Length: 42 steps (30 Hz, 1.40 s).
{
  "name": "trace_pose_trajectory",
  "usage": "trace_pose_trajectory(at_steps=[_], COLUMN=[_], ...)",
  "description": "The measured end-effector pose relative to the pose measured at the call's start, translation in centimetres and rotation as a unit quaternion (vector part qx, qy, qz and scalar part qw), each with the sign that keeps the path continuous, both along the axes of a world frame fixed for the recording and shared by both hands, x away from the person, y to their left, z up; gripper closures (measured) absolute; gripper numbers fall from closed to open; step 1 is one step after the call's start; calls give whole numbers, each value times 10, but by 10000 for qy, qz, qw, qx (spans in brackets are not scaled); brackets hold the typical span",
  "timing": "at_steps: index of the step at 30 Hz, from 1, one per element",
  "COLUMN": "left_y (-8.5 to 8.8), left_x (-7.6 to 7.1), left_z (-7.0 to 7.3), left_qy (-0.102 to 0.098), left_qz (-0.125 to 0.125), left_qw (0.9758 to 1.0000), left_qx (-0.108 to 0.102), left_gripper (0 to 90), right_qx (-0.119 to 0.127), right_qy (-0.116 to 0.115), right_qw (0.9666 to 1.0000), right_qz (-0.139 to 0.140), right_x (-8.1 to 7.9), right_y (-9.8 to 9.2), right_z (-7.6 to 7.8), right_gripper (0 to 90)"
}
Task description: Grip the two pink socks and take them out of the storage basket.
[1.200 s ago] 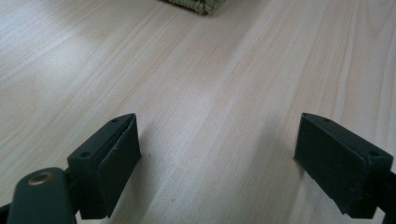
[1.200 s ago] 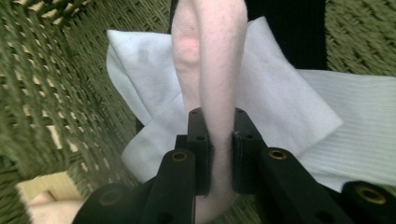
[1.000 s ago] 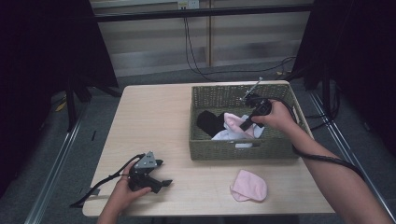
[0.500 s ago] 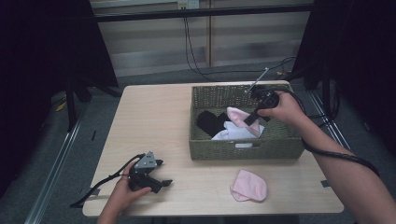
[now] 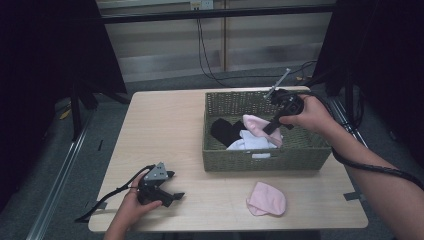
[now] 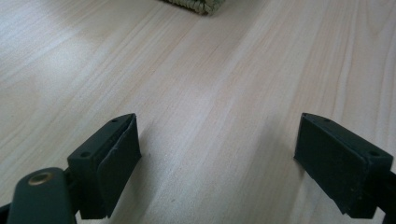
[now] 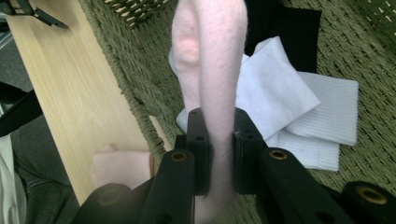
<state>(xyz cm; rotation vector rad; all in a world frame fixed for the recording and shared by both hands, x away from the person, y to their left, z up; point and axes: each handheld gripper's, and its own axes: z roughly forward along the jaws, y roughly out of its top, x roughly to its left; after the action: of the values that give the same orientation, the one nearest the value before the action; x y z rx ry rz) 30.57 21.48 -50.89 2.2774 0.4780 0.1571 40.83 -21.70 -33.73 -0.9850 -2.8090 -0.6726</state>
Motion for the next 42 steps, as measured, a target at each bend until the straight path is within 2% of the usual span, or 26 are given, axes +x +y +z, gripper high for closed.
trace_pose_trajectory(at_steps=[17,24,27,31,35,38,42], left_y=[0,0,0,0,0,0,0], left_x=[0,0,0,0,0,0,0], left_z=[0,0,0,0,0,0,0], left_qy=[-4,-3,-7,-11,-6,-3,-10], left_qz=[6,0,11,0,9,5,2], left_qw=[10000,10000,10000,10000,10000,10000,10000], left_qx=[21,10,13,25,10,11,26], left_gripper=[134,134,134,134,134,134,134], right_qx=[-77,25,86,96,118,132,206], right_qy=[2,-24,-84,-84,-104,-104,-88], right_qw=[9995,9992,9986,9981,9966,9967,9956], right_qz=[292,390,524,605,807,788,915], right_x=[-24,-36,-44,-51,-59,-62,-67], right_y=[-9,-12,-12,-9,-5,-3,1], right_z=[20,25,27,27,25,23,20], right_gripper=[800,798,797,795,793,790,790])
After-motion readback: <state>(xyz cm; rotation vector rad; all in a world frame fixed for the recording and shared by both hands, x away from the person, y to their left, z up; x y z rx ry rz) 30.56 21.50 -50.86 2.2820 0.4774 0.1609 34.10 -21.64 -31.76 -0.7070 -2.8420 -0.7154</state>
